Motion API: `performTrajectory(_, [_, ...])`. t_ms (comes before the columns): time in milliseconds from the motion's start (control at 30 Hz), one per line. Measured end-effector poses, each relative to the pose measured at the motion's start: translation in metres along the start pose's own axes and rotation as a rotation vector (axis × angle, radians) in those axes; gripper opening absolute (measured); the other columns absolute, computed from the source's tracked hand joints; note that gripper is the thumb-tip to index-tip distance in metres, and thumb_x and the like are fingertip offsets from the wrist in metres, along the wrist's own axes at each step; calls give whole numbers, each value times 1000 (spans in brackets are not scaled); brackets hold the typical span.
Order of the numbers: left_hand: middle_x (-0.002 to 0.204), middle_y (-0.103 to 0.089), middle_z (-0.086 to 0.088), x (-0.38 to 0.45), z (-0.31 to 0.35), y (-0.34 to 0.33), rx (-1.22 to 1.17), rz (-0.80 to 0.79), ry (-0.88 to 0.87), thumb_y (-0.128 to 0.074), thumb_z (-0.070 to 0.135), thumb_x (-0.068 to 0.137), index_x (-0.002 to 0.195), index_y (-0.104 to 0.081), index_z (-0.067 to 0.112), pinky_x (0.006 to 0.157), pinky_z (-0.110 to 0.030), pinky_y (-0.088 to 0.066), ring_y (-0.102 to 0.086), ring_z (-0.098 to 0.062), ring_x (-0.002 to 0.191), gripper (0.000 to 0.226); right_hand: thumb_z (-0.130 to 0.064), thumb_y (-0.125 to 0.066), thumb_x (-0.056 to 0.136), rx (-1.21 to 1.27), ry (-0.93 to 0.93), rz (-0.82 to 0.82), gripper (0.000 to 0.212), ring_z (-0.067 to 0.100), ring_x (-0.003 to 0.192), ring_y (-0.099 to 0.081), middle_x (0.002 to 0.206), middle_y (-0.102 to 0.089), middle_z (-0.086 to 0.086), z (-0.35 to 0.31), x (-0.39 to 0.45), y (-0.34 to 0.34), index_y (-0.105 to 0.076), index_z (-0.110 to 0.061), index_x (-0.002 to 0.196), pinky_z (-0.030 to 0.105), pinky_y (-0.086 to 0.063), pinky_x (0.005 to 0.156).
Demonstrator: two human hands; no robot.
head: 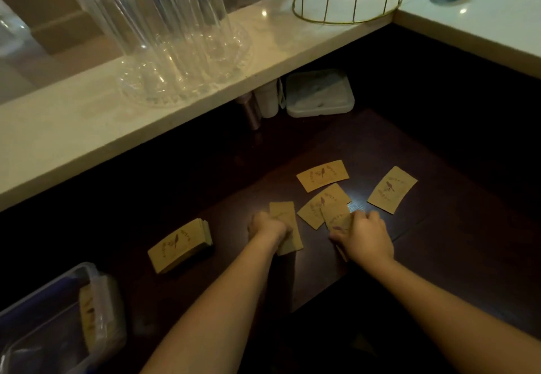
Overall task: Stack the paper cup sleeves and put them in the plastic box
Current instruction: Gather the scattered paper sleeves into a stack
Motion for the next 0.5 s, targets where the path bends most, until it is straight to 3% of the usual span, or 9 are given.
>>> performTrajectory(67, [116,-64,-14,-2,-2,0,7,29,5,-81,15,65,106,-58,8,85,-43,-57,-63,-33,101,48,-49,-74,71,54,-32,-12,63,32,113,-46,119,-50,13,4,4,0,-52,-10,115,44,-46,84])
performTrajectory(133, [114,-65,-15,-3,-4,0,-14,32,10,-81,13,62,112,-56,7,84,-43,-58,-64,-33,99,57,-45,-75,72,99,-46,-18,57,32,109,-51,115,-55,12,6,8,-1,-54,-11,112,44,-48,80])
performTrajectory(300, [109,-65,-15,-5,-5,0,-91,-46,-6,-79,7,66,85,-53,11,85,-46,-57,-63,-34,99,33,-34,-71,81,276,-64,-19,19,21,80,-60,87,-65,0,14,13,4,-61,-21,90,33,-42,62])
performTrajectory(400, [107,-64,-11,-15,-1,6,-113,-70,-79,-68,14,79,92,-56,13,81,-43,-57,-62,-28,94,17,-20,-68,84,609,-130,-54,7,22,81,-65,91,-72,6,21,13,3,-67,-14,88,32,-47,64])
performTrajectory(500, [103,-65,-6,-28,0,12,-240,-191,-129,-58,19,88,104,-58,18,76,-39,-54,-62,-23,90,16,-12,-65,86,989,-189,-183,8,22,76,-68,87,-73,11,13,4,-1,-70,-8,92,33,-52,62])
Point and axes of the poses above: each hand's wrist, its own x-axis towards the middle knuckle, its own y-axis out of the back of the hand, z = x × y, the point moved 8 cm from there along x, towards the middle knuckle
